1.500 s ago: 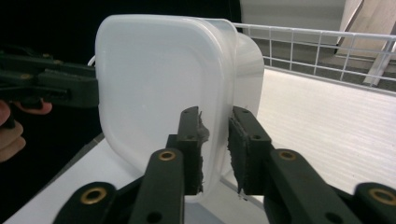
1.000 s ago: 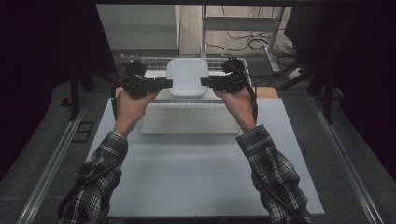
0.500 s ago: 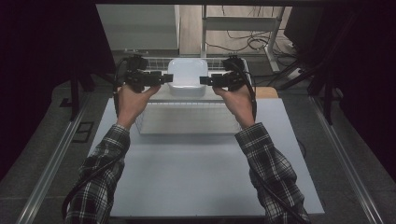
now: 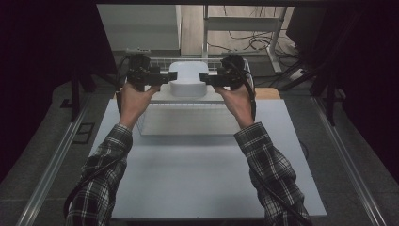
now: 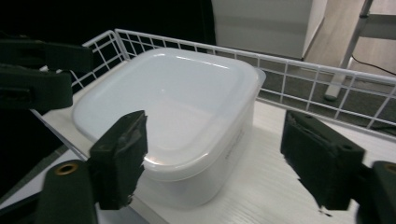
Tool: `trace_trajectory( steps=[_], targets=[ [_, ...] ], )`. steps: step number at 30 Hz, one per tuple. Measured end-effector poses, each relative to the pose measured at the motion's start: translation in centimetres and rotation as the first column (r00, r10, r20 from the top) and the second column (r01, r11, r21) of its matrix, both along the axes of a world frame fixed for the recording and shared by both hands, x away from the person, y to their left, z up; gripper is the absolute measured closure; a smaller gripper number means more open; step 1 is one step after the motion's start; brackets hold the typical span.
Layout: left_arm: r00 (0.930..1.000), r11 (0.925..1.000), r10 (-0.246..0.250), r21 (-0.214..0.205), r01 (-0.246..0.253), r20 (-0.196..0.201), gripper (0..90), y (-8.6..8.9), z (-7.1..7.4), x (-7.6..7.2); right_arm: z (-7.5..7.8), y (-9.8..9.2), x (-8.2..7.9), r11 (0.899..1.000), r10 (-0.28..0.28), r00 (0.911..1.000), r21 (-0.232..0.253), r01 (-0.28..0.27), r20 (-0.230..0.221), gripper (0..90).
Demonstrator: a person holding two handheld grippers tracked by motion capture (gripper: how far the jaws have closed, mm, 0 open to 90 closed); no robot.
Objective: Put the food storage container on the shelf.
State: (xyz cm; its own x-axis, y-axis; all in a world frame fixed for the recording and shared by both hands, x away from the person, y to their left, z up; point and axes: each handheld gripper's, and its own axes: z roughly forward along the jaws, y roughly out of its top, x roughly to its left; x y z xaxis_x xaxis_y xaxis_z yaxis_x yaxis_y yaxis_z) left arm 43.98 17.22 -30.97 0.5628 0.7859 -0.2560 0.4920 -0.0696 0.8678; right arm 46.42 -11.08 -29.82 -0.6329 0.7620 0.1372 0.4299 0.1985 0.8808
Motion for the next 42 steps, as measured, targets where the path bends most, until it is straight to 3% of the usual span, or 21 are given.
trace_trajectory(
  steps=[7, 9, 18, 27, 33, 42],
  targets=[
    [0.9962, 0.9963, -0.086, 0.007, 0.086, 0.012, 6.1, -0.1, -0.6, -1.4, -0.5, -0.2, -1.1, 0.998, 0.058, 0.9981, 0.012, -0.059, 0.020, 8.3],
    [0.9928, 0.9932, -0.116, 0.015, 0.115, 0.030, 4.3, -0.2, -1.2, -2.1, -1.0, -0.4, -1.7, 0.997, 0.078, 0.9962, -0.005, -0.077, 0.040, 5.1],
    [0.9850, 0.9889, -0.148, 0.016, 0.148, 0.088, 4.2, 0.0, -2.4, -3.7, -2.4, -0.7, -3.2, 0.992, 0.118, 0.9913, -0.055, -0.115, 0.059, 3.0],
    [0.9760, 0.9853, -0.170, 0.041, 0.166, 0.136, 3.6, -0.2, -3.6, -6.3, -3.4, -0.9, -5.2, 0.984, 0.160, 0.9846, -0.092, -0.154, 0.069, 2.7],
    [0.9718, 0.9812, -0.190, 0.061, 0.183, 0.140, 3.2, -0.6, -4.6, -7.5, -3.9, -1.0, -6.1, 0.980, 0.183, 0.9803, -0.090, -0.176, 0.074, 2.7],
    [0.9696, 0.9747, -0.219, 0.073, 0.211, 0.110, 4.0, -1.6, -6.7, -9.0, -5.3, -0.9, -7.8, 0.975, 0.205, 0.9747, -0.111, -0.194, 0.090, 1.5]
  ],
)
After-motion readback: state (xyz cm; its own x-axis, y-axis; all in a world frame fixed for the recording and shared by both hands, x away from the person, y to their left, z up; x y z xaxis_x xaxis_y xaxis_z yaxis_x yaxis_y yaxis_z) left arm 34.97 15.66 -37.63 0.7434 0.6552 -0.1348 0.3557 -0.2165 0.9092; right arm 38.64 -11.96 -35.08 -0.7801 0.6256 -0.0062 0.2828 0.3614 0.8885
